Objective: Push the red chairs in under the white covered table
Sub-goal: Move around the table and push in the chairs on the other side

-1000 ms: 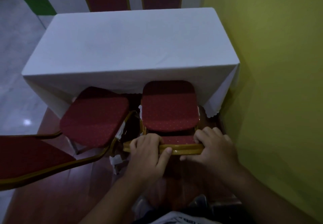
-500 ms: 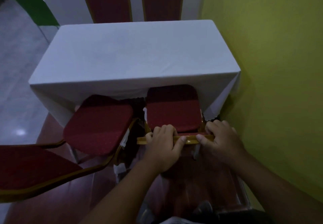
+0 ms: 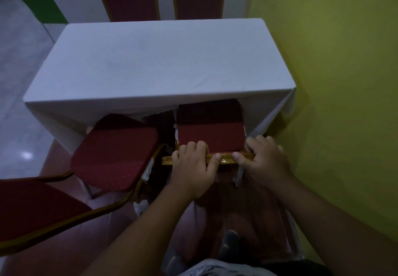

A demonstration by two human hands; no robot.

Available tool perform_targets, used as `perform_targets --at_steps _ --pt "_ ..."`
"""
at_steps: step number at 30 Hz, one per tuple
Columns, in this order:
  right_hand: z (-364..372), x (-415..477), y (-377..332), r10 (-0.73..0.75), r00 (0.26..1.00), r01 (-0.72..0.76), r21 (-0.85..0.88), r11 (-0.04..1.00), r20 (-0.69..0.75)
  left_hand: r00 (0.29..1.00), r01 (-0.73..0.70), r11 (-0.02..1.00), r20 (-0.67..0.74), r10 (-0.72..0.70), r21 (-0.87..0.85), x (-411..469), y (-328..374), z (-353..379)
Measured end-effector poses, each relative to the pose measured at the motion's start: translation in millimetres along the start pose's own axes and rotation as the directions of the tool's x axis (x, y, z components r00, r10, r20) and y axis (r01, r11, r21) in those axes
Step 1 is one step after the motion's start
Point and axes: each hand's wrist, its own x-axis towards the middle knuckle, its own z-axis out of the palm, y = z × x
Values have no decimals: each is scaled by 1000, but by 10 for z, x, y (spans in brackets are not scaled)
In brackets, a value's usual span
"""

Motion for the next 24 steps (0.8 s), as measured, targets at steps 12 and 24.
perform_targets --at_steps 12,24 --pt "-24 319 154 8 1000 -8 -15 1000 21 1000 -1 1000 -3 1 1 330 50 50" --pt "-35 519 237 14 999 -13 -29 1000 41 999 26 1000 37 -26 -17 563 69 49"
